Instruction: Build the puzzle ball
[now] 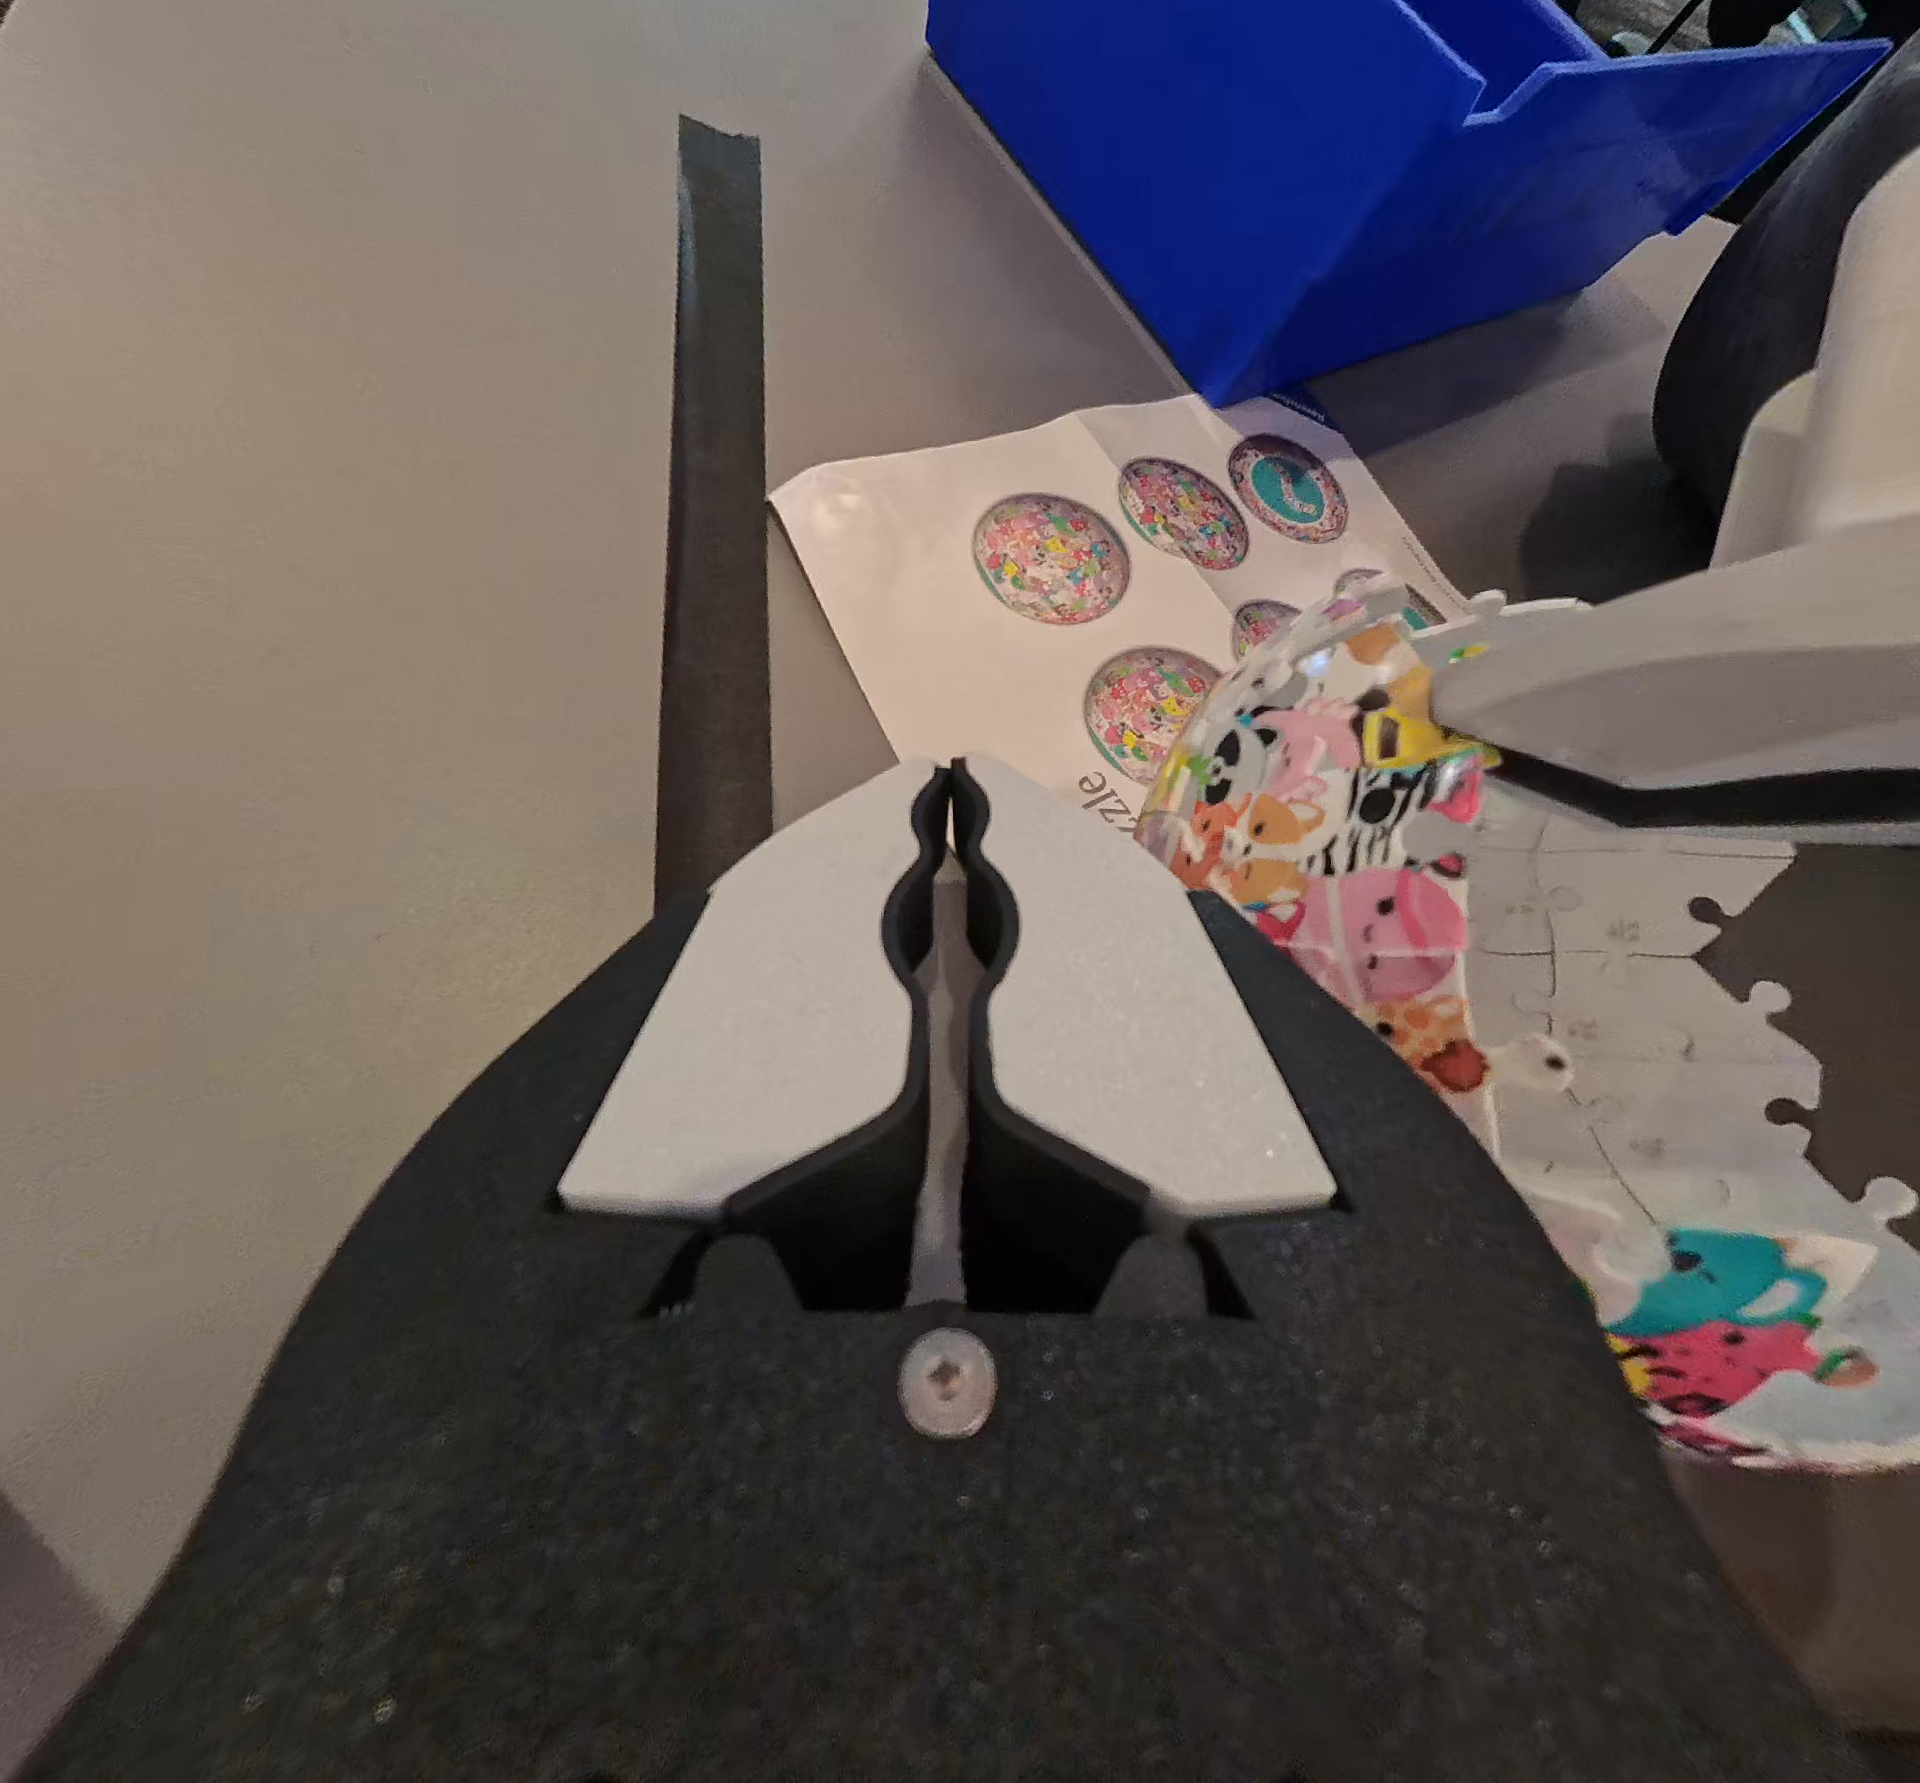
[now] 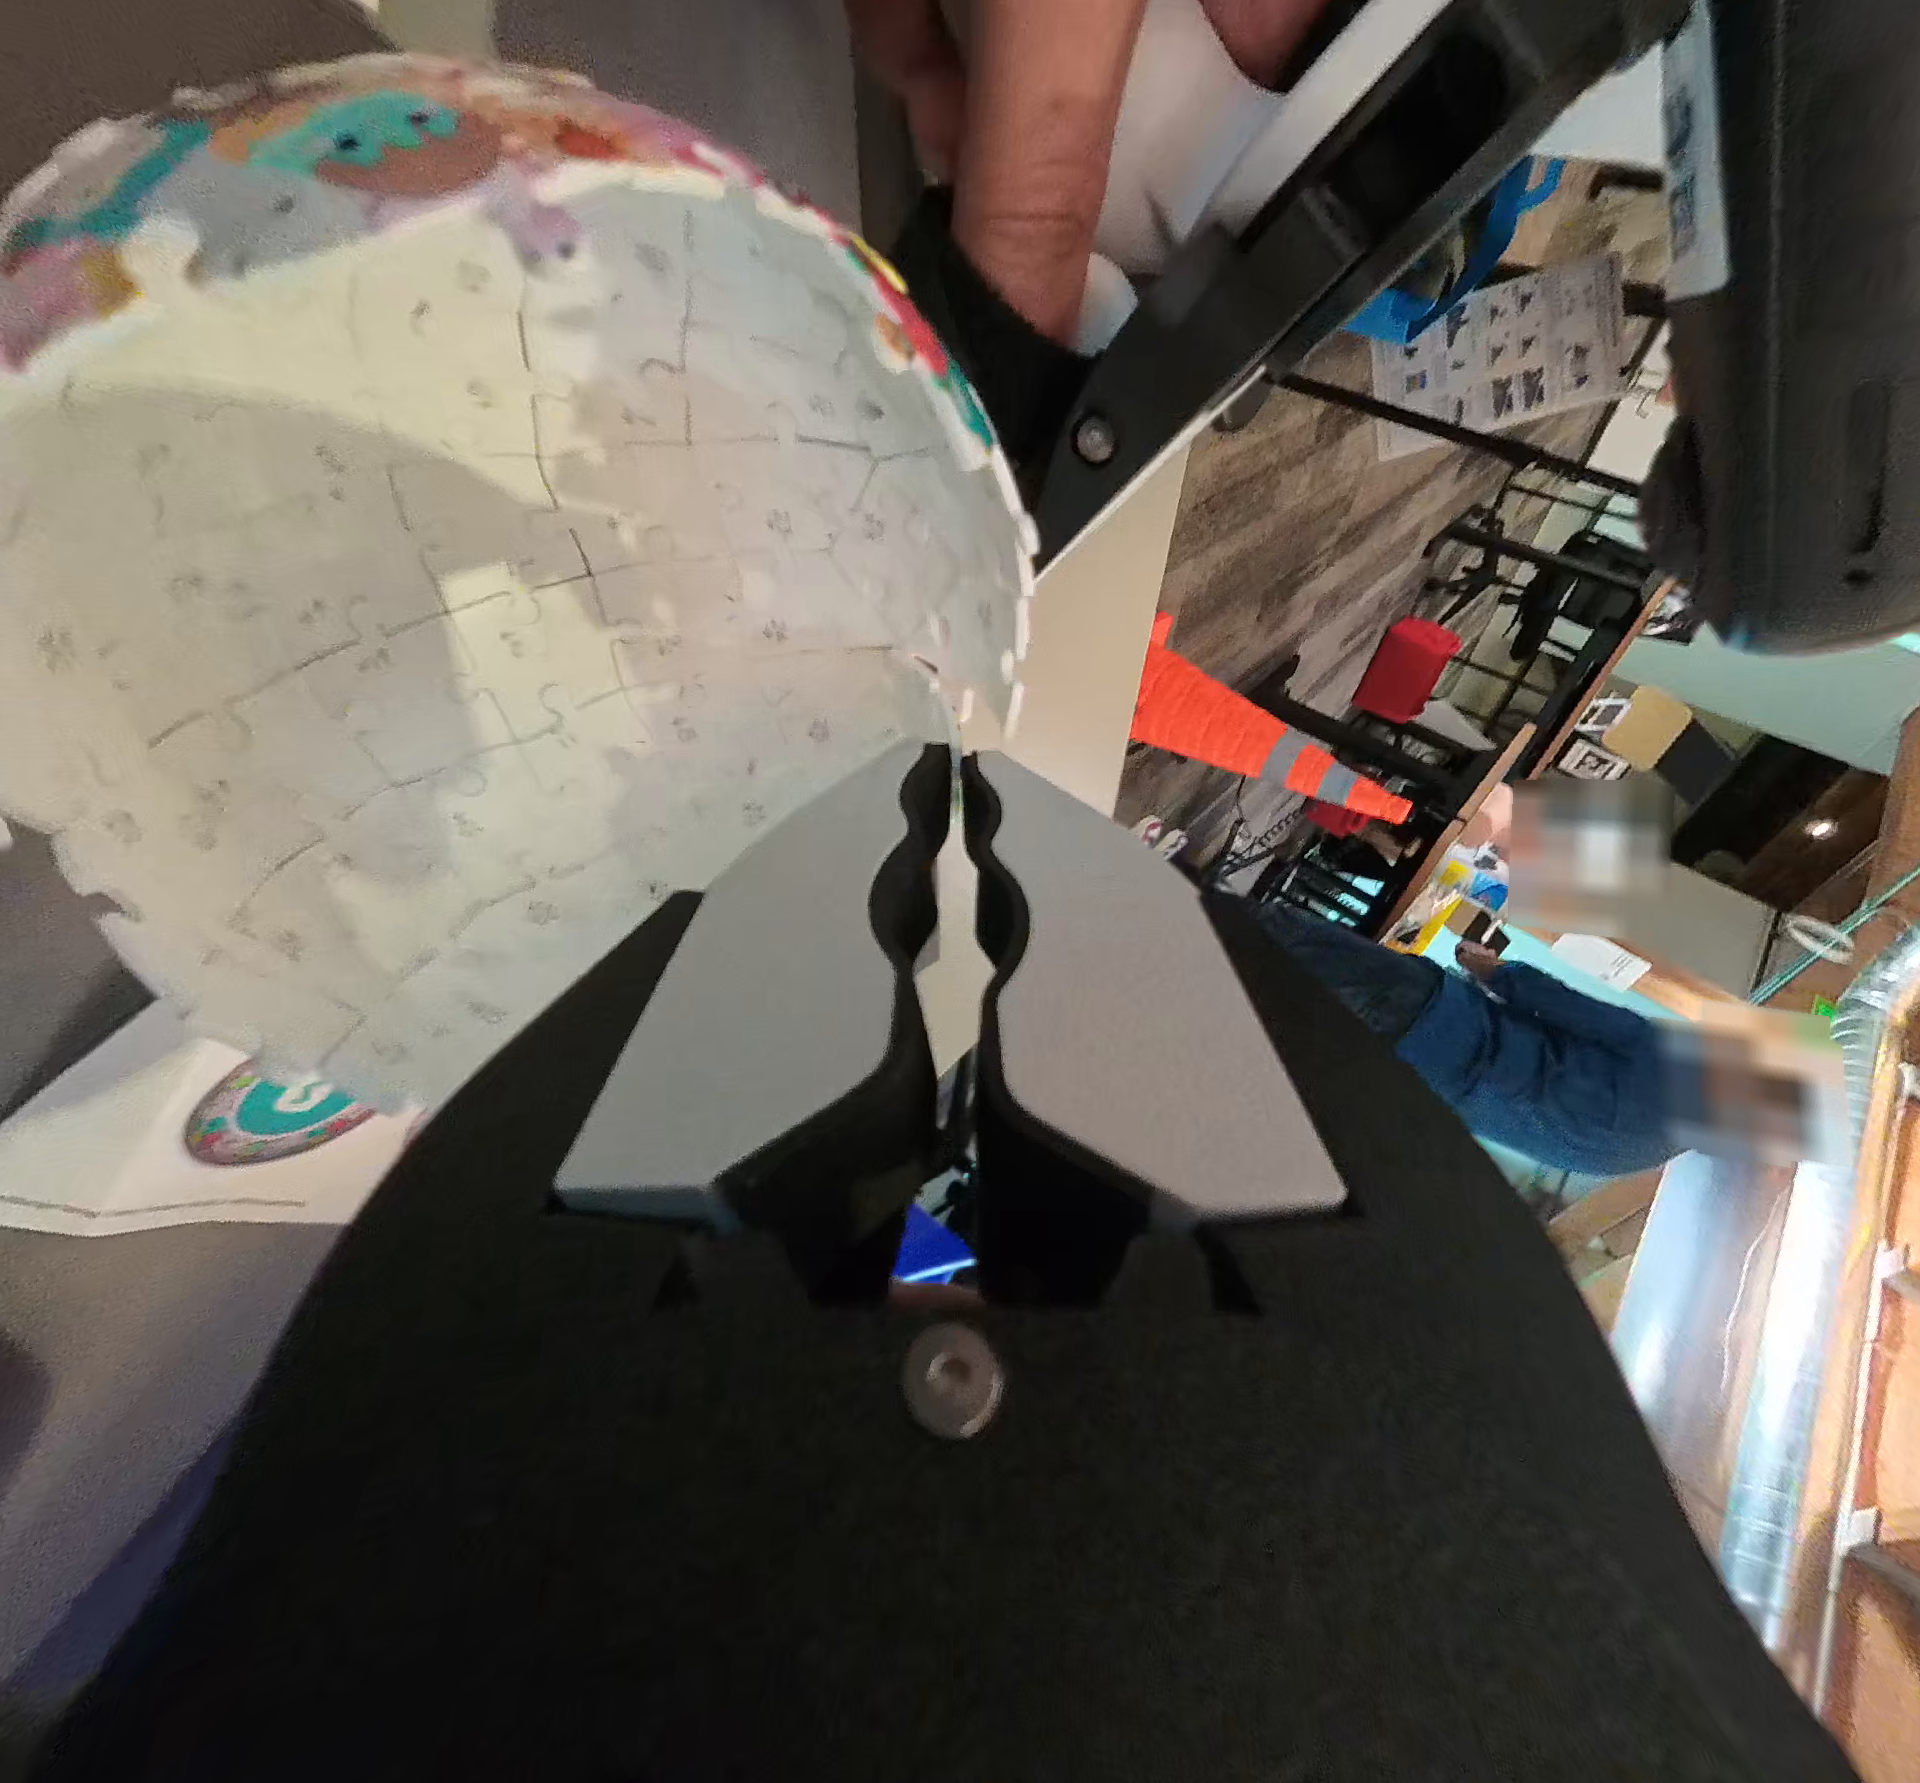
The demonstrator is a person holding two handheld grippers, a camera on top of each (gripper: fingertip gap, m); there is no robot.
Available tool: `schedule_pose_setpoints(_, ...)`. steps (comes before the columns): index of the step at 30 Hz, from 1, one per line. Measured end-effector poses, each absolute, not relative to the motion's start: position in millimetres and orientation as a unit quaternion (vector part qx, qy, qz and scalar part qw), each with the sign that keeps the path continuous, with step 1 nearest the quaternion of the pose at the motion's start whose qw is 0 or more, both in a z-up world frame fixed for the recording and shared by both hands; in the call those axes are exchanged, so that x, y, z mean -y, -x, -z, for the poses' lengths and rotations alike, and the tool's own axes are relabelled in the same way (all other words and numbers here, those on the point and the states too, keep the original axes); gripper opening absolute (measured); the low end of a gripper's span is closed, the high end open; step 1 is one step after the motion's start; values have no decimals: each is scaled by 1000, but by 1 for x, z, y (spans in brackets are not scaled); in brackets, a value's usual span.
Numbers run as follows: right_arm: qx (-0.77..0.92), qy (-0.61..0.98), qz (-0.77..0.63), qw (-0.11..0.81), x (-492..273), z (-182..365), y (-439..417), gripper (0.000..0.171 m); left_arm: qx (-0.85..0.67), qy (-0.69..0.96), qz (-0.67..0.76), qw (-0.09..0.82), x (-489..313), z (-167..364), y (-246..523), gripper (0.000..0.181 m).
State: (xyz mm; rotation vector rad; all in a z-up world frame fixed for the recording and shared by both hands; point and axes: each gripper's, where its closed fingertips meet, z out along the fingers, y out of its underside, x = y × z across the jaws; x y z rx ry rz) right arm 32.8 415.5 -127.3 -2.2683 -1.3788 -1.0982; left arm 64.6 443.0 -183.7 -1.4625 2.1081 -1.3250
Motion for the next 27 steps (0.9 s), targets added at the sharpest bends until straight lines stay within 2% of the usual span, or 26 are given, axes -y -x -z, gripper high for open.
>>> schedule_pose_setpoints(27, 400, 844, 321, 156, -420, 131, -48, 2, -729, 495, 459, 115, -439, 187, -58, 0)
